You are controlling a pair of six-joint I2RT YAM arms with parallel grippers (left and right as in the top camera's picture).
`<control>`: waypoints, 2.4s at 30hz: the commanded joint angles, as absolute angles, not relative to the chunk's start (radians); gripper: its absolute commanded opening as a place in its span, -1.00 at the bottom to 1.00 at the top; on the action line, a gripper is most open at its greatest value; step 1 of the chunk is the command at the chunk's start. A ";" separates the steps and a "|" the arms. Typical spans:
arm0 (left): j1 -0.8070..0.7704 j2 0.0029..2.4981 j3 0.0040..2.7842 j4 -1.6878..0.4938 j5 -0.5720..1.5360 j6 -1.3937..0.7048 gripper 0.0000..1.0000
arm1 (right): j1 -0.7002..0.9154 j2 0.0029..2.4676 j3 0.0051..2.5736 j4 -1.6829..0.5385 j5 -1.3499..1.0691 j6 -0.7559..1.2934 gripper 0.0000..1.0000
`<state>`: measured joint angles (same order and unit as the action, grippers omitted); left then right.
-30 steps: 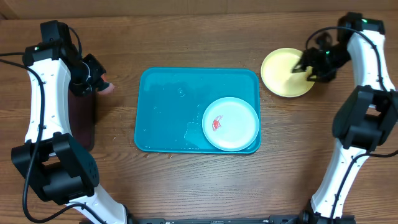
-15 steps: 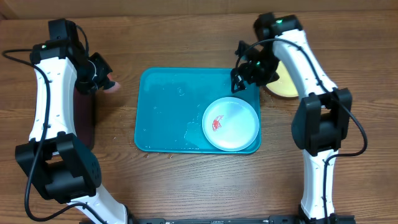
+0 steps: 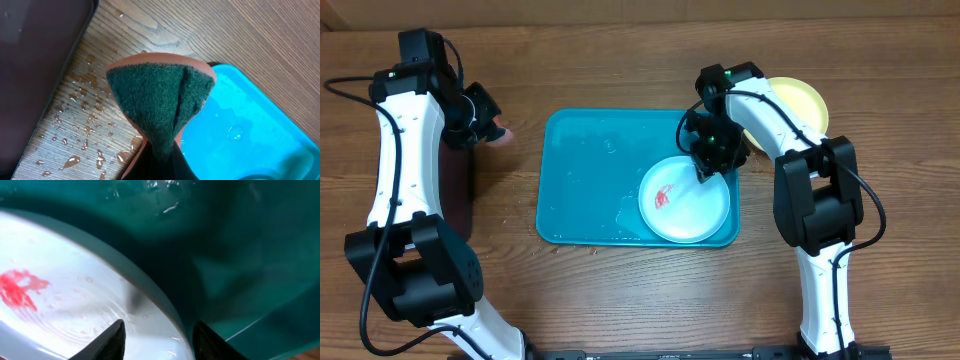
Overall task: Clean dirty plates on tray and stack at the side
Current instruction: 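Move the right gripper to the light-blue plate's rim and grasp it, then drag the light-blue plate left across the teal tray with the right gripper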
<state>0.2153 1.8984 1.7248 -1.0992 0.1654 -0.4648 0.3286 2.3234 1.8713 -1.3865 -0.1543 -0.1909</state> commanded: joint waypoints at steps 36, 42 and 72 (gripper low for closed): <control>0.208 1.883 1.738 -1.095 0.177 -0.441 -0.92 | 0.451 2.235 1.839 -1.163 -0.711 0.218 0.98; 0.208 1.883 1.738 -1.096 0.177 -0.441 -0.91 | 0.469 2.223 1.849 -1.123 -0.608 0.263 -0.07; 0.208 1.883 1.738 -1.102 0.177 -0.415 -0.91 | 0.875 2.284 1.863 -0.809 -0.039 0.103 0.25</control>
